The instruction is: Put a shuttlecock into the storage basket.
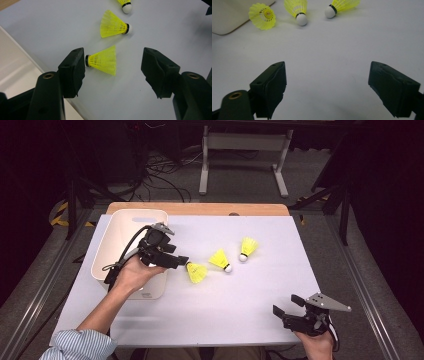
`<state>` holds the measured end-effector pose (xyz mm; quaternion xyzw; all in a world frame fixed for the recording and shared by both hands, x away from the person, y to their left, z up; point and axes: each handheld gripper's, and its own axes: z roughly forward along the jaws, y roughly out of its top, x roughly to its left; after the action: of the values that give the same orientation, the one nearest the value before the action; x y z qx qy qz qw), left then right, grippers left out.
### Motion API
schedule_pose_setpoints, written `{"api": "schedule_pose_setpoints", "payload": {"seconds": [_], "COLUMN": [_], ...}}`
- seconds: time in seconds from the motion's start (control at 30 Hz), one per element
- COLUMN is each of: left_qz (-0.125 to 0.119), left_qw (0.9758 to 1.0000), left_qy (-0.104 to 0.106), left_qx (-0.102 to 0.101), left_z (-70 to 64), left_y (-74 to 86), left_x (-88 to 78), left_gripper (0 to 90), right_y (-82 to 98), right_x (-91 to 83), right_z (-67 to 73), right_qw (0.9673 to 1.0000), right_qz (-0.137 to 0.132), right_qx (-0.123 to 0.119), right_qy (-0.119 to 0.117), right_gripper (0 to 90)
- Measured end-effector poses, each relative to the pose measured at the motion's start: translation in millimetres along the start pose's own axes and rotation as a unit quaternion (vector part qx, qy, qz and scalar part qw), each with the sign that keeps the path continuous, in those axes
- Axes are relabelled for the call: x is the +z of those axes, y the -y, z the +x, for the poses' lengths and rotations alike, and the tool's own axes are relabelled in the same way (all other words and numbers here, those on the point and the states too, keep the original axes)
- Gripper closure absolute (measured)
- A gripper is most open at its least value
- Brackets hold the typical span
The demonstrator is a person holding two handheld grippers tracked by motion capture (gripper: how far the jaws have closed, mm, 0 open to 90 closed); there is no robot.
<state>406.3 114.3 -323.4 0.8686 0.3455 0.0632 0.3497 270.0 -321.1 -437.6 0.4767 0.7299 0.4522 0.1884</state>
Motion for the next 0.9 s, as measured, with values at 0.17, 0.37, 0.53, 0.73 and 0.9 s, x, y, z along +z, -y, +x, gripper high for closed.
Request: {"api": "schedule_pose_setpoints", "payload": {"seconds": [0.17,0.37,0.53,0.73,0.9], "left_qz": [0.01,0.026,0.031,0.037,0.042], "left_qw": [0.9999,0.9996,0.9994,0.9992,0.9989], "left_qy": [0.004,0.007,0.011,0.013,0.015], "left_qx": [0.002,-0.013,-0.01,-0.009,-0.013], "left_z": [-0.8,0.9,0.4,-1.0,0.1], "left_y": [-1.7,-2.7,-3.2,-3.6,-3.2], "left_x": [4.0,8.6,10.7,13.9,16.0], "left_gripper": [36.9,37.1,37.1,37.0,36.7], "right_y": [-11.5,-31.5,-43.4,-54.1,-64.9], "right_x": [9.1,22.3,36.1,55.9,74.1], "right_z": [4.5,16.8,26.0,33.2,40.2], "right_qw": [0.9997,0.999,0.9978,0.9955,0.993], "right_qz": [0.013,0.014,0.024,0.046,0.063], "right_qx": [0.0,-0.022,-0.032,-0.04,-0.054], "right_qy": [-0.018,-0.035,-0.052,-0.072,-0.085], "right_gripper": [18.8,26.0,29.2,34.4,40.4]}}
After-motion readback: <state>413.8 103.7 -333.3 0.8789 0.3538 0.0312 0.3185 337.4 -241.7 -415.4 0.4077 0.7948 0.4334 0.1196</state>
